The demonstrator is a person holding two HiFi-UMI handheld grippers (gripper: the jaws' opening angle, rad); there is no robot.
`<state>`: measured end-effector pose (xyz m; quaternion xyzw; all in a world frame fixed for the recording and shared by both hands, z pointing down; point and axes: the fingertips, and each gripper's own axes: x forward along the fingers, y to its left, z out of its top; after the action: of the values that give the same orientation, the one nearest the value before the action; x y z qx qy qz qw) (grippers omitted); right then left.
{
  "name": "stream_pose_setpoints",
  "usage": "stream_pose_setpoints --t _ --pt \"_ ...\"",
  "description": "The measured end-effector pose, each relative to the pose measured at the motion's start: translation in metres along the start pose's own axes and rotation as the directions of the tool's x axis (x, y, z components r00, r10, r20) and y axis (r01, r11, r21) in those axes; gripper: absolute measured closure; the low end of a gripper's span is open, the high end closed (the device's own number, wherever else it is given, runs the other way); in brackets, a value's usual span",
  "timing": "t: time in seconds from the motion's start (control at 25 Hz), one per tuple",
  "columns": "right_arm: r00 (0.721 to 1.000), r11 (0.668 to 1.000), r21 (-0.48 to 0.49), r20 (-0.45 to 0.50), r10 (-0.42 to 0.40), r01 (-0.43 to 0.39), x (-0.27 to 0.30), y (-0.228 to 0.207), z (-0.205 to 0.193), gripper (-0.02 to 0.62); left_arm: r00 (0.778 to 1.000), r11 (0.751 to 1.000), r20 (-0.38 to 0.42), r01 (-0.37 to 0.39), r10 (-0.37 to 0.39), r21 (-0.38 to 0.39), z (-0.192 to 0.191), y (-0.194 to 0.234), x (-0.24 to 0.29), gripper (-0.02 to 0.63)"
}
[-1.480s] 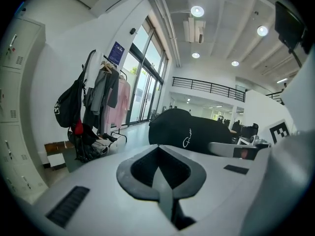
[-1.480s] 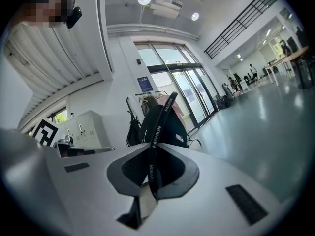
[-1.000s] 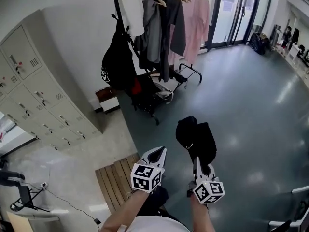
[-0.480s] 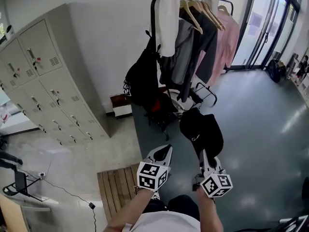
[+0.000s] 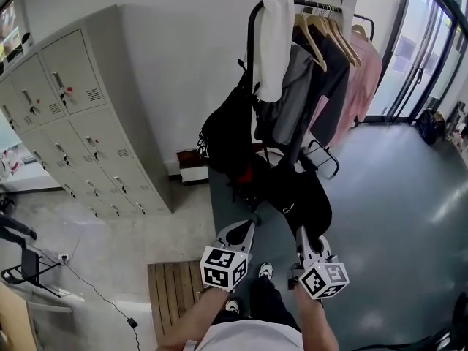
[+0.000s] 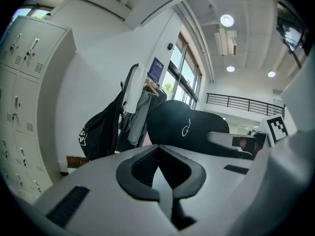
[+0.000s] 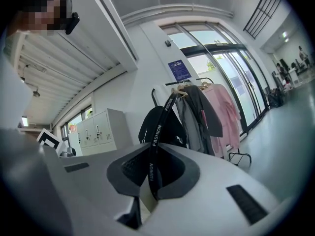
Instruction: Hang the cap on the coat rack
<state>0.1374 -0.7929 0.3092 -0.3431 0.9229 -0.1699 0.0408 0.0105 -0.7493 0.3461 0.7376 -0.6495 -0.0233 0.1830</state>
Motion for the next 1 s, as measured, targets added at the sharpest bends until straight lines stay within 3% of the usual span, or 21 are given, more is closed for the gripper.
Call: stream_pose_setpoints --t 0.48,1.0 --pt "0.984 0.985 0.025 0.055 0.168 -0.169 0.101 -0.048 0.050 0.577 0.995 0.996 0.055 -0.085 0.083 0.022 0.060 0.036 0.087 0.602" --pt "0.896 0.897 0.059 0.109 0.430 -0.438 0.206 -0.067 0.121 0.577 0.966 0.971 0.112 -0.237 0.232 0.035 0.116 0.059 0.168 0.602"
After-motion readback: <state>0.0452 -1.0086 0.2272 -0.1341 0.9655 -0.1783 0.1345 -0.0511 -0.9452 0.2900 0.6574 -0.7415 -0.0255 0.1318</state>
